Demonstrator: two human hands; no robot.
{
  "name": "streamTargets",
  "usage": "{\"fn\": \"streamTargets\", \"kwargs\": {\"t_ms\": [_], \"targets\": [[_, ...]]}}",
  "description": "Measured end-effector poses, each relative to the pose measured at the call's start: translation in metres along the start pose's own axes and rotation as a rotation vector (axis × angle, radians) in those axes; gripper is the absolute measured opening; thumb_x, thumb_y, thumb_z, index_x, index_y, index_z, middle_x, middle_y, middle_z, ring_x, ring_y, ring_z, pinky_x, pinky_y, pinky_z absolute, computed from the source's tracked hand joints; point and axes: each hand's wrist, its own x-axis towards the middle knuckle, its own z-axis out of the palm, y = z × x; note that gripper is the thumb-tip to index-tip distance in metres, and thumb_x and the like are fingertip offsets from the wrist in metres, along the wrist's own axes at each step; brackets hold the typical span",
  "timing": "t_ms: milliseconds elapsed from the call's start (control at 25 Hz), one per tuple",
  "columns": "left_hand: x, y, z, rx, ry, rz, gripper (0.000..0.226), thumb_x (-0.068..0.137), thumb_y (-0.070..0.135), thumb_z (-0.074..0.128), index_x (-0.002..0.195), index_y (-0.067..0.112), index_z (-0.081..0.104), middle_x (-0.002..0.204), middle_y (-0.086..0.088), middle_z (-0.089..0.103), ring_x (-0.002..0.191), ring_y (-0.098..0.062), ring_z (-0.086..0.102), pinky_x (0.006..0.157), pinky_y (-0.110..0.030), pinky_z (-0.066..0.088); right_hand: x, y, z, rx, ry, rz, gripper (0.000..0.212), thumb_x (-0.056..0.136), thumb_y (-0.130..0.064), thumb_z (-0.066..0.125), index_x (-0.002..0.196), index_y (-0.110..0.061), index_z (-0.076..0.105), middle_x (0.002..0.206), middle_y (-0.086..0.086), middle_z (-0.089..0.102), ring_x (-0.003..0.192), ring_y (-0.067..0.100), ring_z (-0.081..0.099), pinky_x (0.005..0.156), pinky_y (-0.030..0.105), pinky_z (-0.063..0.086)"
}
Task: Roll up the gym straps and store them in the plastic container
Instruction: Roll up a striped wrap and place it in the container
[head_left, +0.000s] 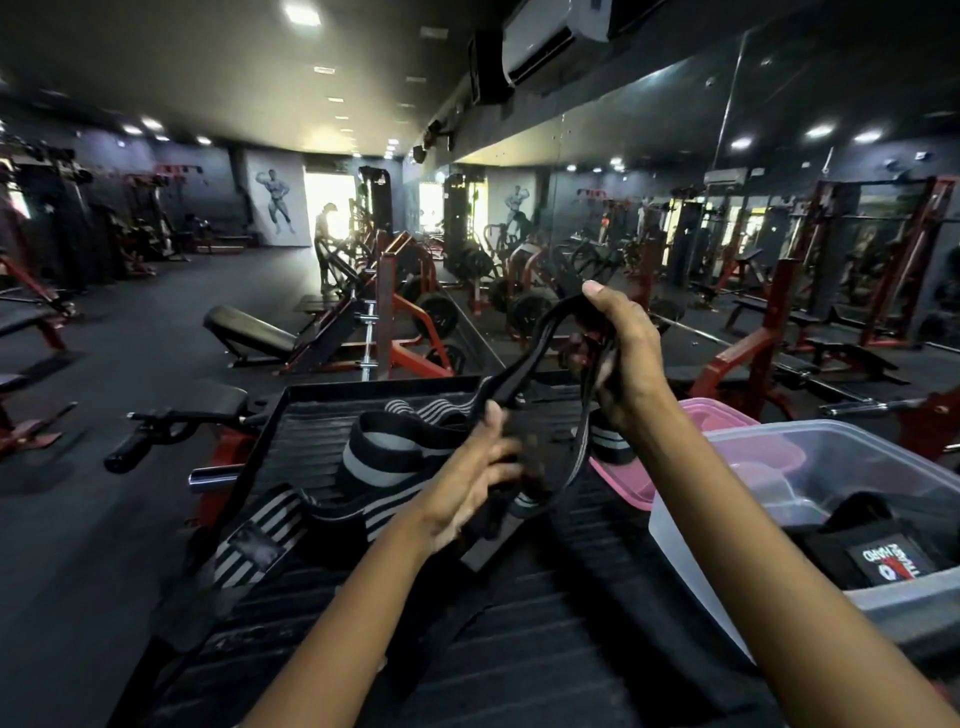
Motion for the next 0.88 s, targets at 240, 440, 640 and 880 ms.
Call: {"fn": "streamTargets", "kwargs": {"t_ms": [240,440,640,880], "targets": [[0.003,0.030,-0.048,-0.562,0.466,0.323,0.012,0.099,0.020,0.046,0.096,0.011,0.053,0.098,-0.013,0.062,0.089,-0.026,0.065,0.071,-0.035,0.061,-0.020,-0.004,-0.025,-0.443,-0.500,-0.049,0.049,0.069,-0.022,0.071,0.113,-0.006,0.057,0.075,-0.013,0.065,0.061,0.001,0.060,0.054,0.011,0.044],[0.000,0.036,-0.074,-0.364,0.731,0.343,0.040,0.096,-0.005,0.044,0.134,0.006,0.042,0.102,-0.009,0.063,0.085,-0.019,0.065,0.068,-0.031,0.057,-0.032,0.011,-0.036,-0.796,-0.691,0.082,0.067,0.058,-0.040,0.084,0.118,-0.026,0.058,0.117,-0.007,0.066,0.108,0.002,0.062,0.090,0.016,0.048],[0.002,0.026,-0.082,-0.158,0.879,0.335,0.038,0.096,0.000,0.046,0.134,0.007,0.043,0.110,-0.013,0.060,0.087,-0.019,0.064,0.058,-0.023,0.056,-0.041,0.031,-0.042,-1.394,-0.769,0.174,0.106,0.041,-0.072,0.081,0.134,-0.045,0.036,0.129,-0.017,0.058,0.118,0.005,0.056,0.107,0.032,0.041],[-0.012,0.028,-0.128,-0.377,1.132,0.335,0.043,0.096,-0.006,0.041,0.137,0.004,0.041,0.103,-0.008,0.055,0.082,-0.014,0.057,0.071,-0.031,0.050,-0.042,0.027,-0.075,-1.526,-0.720,0.354,0.050,0.076,-0.025,0.079,0.120,-0.014,0.060,0.118,-0.001,0.063,0.111,0.015,0.058,0.094,0.028,0.046]]}}
